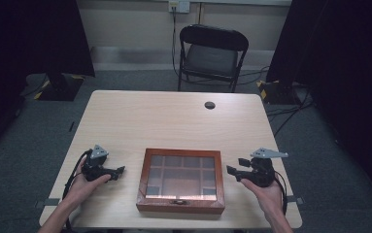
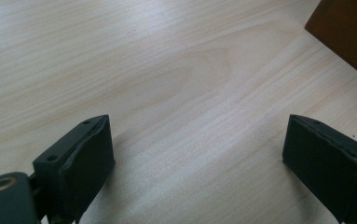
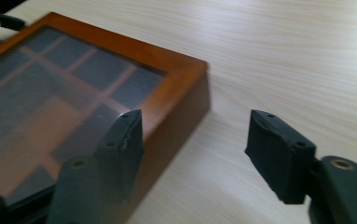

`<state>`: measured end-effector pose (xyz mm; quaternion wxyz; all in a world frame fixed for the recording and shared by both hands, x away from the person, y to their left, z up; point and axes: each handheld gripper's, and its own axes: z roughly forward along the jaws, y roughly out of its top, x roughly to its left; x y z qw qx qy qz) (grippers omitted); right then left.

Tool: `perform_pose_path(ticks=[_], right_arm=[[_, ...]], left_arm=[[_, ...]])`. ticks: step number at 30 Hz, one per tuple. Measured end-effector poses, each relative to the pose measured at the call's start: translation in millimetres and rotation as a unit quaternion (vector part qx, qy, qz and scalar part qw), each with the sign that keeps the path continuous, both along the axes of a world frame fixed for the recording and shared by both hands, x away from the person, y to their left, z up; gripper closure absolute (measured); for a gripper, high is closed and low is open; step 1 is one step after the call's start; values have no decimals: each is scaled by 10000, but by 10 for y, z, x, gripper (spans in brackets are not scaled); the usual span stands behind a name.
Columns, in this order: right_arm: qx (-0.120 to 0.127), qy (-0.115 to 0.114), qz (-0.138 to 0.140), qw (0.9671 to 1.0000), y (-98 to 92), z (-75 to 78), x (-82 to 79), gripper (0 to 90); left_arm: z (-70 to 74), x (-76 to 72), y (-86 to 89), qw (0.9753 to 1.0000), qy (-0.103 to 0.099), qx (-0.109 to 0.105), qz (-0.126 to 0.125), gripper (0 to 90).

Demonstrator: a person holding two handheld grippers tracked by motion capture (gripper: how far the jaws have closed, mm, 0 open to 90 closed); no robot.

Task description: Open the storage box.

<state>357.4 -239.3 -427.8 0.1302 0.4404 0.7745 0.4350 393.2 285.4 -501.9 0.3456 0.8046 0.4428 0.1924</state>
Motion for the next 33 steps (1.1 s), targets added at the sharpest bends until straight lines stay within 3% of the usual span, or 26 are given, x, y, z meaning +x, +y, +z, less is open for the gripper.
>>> perform_pose_path(ticks=[7, 9, 16, 21, 29, 30, 32, 33], right_arm=[[35, -5, 376, 9993, 230, 101, -5, 448], [84, 10, 626, 9980, 354, 134, 5, 456], [118, 11, 1062, 9943, 615, 186, -4, 476], [178, 98, 1605, 9868, 815, 178, -86, 533], [254, 163, 2231, 9743, 1024, 157, -206, 651], [254, 163, 2231, 9743, 1024, 157, -206, 651], [268, 195, 2463, 9686, 1096, 134, -246, 700], [268, 195, 2463, 9686, 1096, 134, -246, 700]], left_arm=[[0, 0, 0, 10000, 1, -4, 2, 80], [0, 0, 0, 10000, 1, -4, 3, 80], [-1, 0, -1, 10000, 2, -8, 5, 79], [0, 1, -1, 10000, 3, 1, 4, 78], [1, 5, 2, 10000, 9, 12, -17, 77], [1, 5, 2, 10000, 9, 12, -17, 76], [0, 6, 2, 10000, 16, 2, -20, 75], [0, 6, 2, 10000, 16, 2, -20, 75]])
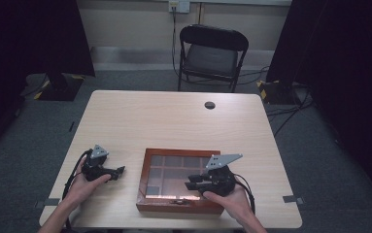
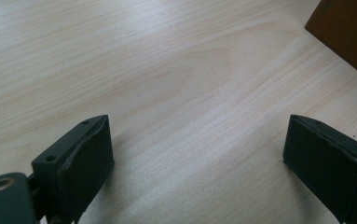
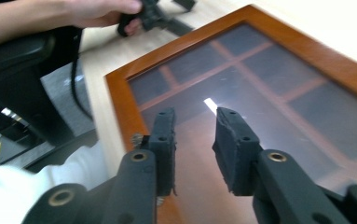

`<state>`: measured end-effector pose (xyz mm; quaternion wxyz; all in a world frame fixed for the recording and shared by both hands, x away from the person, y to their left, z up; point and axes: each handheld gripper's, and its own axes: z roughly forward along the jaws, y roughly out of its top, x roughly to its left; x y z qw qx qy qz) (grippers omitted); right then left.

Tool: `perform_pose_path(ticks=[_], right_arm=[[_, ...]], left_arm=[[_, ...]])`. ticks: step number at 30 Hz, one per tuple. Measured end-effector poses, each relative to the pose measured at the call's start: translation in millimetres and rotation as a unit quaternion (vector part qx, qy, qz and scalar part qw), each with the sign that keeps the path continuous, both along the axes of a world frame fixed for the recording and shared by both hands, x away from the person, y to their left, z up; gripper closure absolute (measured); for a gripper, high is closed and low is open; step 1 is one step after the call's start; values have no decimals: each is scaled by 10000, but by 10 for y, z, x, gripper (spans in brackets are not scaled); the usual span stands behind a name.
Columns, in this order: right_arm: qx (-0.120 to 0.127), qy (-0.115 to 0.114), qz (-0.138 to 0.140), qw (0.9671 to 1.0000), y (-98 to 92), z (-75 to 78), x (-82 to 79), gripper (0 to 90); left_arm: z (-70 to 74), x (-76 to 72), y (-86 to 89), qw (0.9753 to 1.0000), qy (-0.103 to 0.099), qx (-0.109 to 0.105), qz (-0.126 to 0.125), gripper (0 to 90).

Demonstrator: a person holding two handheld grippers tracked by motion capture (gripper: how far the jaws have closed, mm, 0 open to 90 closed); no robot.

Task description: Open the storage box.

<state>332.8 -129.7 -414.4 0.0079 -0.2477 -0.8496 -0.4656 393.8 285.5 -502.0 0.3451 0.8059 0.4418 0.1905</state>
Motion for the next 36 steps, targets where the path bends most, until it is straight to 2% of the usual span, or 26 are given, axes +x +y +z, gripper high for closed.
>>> perform_pose_path(ticks=[1, 4, 5, 9, 10, 18, 29, 36], right_arm=[[-19, 35, 161, 9999, 49, -24, -27, 720], [-78, 66, 306, 9995, 94, -55, -56, 736], [-115, 109, 434, 9989, 128, -84, -83, 749], [-166, 148, 565, 9982, 165, -134, -113, 762], [-235, 139, 585, 9979, 181, -165, -128, 766], [-261, 222, 693, 9970, 195, -236, -155, 769], [-256, 104, 775, 9966, 173, -277, -185, 804], [-313, 27, 847, 9959, 192, -256, -187, 824]], left_arm=[[1, 0, 1, 10000, -9, 15, 1, 75], [0, 0, 0, 10000, 0, -2, 2, 75], [1, 0, 1, 10000, -10, 14, 2, 75], [1, 1, 1, 10000, -7, 13, -1, 75], [1, 1, 1, 10000, -7, 14, -1, 74], [1, 1, 1, 10000, -8, 13, 0, 74], [1, -3, -13, 10000, -11, -1, 18, 78], [20, -19, -48, 9997, -36, 1, -224, 153]])
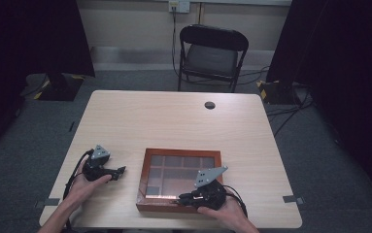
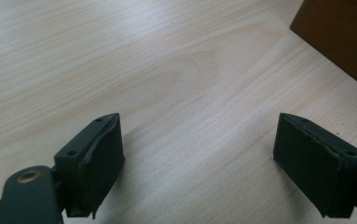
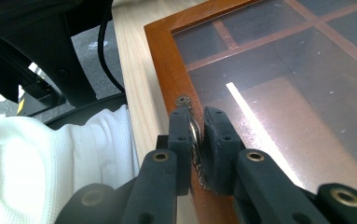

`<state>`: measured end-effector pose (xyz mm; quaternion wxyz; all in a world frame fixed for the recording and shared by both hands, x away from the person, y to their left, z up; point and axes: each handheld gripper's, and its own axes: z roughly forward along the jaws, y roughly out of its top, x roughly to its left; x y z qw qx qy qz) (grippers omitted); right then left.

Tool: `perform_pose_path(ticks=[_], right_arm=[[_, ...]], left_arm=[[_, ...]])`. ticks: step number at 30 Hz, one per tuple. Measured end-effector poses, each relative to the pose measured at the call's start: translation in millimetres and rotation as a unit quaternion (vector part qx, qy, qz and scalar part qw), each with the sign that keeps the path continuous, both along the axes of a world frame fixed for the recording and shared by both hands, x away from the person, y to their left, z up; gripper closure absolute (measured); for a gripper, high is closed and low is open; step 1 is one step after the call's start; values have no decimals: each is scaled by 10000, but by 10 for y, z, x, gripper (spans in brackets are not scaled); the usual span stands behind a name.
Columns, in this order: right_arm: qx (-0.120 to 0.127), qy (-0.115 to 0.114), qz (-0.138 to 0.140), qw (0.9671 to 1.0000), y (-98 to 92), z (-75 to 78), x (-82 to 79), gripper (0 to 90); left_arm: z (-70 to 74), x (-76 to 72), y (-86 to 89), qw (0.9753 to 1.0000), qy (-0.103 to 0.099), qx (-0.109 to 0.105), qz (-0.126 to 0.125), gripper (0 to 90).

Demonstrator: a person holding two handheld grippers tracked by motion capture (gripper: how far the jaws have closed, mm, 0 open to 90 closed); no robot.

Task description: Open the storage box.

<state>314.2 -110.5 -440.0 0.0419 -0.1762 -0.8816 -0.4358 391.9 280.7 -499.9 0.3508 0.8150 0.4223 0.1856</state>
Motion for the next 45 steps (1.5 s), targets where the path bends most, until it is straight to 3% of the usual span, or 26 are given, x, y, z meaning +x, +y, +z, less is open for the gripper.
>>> perform_pose_path(ticks=[8, 18, 33, 36, 41, 45], right_arm=[[-22, 5, 46, 10000, 12, 16, 7, 827], [139, 42, 44, 9999, -10, 117, 27, 830], [210, 45, 44, 9998, -27, 242, 57, 833], [239, 74, 14, 9997, -31, 261, 63, 833], [233, 96, 5, 9997, -31, 305, 75, 833], [239, 101, 9, 9997, -32, 341, 89, 833]], left_arm=[[37, -29, -49, 9997, 30, -52, -232, 162], [136, -97, -94, 9985, -29, -347, -416, 167], [260, -187, -205, 9929, -104, -858, -822, 167], [271, -195, -217, 9931, -91, -861, -792, 167], [294, -214, -242, 9906, -35, -1079, -845, 166], [309, -232, -265, 9899, -62, -1110, -883, 166]])
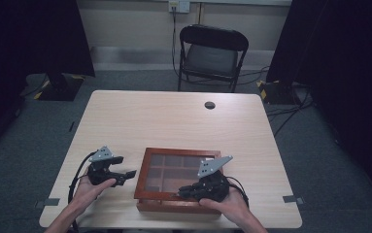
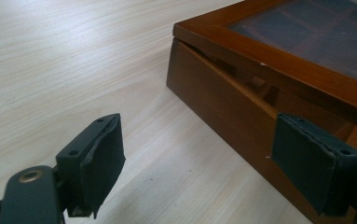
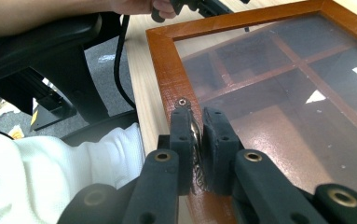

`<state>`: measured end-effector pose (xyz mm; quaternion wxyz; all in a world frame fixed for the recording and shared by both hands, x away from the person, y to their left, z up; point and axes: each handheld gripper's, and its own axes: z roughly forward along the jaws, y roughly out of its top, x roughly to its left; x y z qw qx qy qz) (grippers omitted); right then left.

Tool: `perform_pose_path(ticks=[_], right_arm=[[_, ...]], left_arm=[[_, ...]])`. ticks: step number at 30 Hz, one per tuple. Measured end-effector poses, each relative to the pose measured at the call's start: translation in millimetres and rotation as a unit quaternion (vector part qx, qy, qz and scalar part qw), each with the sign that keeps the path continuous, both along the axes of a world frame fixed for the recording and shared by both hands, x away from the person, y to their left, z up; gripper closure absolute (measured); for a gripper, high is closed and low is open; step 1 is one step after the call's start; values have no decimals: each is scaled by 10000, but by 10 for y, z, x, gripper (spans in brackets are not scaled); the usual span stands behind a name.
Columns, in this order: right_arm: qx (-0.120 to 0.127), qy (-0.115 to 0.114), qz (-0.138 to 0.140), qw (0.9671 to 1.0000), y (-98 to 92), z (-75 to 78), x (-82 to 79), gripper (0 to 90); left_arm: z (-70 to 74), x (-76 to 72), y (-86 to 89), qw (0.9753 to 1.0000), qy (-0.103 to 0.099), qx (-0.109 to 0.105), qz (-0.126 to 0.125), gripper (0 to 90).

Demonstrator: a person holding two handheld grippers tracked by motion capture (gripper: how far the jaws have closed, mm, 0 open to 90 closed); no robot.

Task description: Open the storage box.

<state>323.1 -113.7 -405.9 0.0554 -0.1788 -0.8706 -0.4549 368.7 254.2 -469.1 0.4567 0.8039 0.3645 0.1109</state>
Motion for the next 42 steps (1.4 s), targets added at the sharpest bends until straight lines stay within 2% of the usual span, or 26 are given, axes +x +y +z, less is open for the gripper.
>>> perform_pose_path(ticks=[8, 10, 13, 15, 19, 25, 27, 29, 30, 33, 35, 37, 41, 42], right_arm=[[-38, -32, 12, 10000, -9, 87, 31, 833], [47, 16, 1, 10000, -18, 123, 51, 834], [41, -29, -20, 10000, -20, 157, 56, 834], [40, -10, -30, 10000, -17, 175, 61, 834], [47, -20, -46, 10000, -21, 196, 67, 834], [67, -30, -95, 9999, -22, 208, 63, 832], [63, -71, -121, 9999, -21, 212, 49, 831], [76, -152, -144, 9998, -22, 213, 32, 828], [80, -190, -167, 9996, -25, 213, 24, 813], [264, -249, -384, 9986, -82, 239, 16, 660], [362, -262, -555, 9975, -185, 261, 22, 573], [348, -226, -633, 9971, -257, 246, 23, 536], [323, -197, -774, 9963, -367, 203, 11, 469], [332, -212, -872, 9954, -445, 175, -1, 429]], left_arm=[[17, -33, -56, 9997, -68, 54, -216, 167], [27, -48, -78, 9995, -91, 26, -298, 166], [66, -87, -122, 9991, -216, -23, -376, 165], [71, -101, -146, 9989, -231, -127, -388, 161], [80, -109, -161, 9986, -277, -159, -411, 159], [89, -122, -166, 9984, -338, -154, -430, 161], [95, -116, -165, 9983, -382, -79, -426, 161], [92, -115, -173, 9984, -352, -134, -412, 162], [90, -114, -176, 9983, -356, -119, -435, 161], [75, -118, -192, 9981, -340, 91, -509, 162], [72, -109, -189, 9981, -320, 69, -524, 175], [85, -110, -185, 9983, -335, -78, -476, 175], [103, -117, -183, 9979, -432, -121, -462, 193], [116, -114, -177, 9978, -457, -168, -447, 193]])
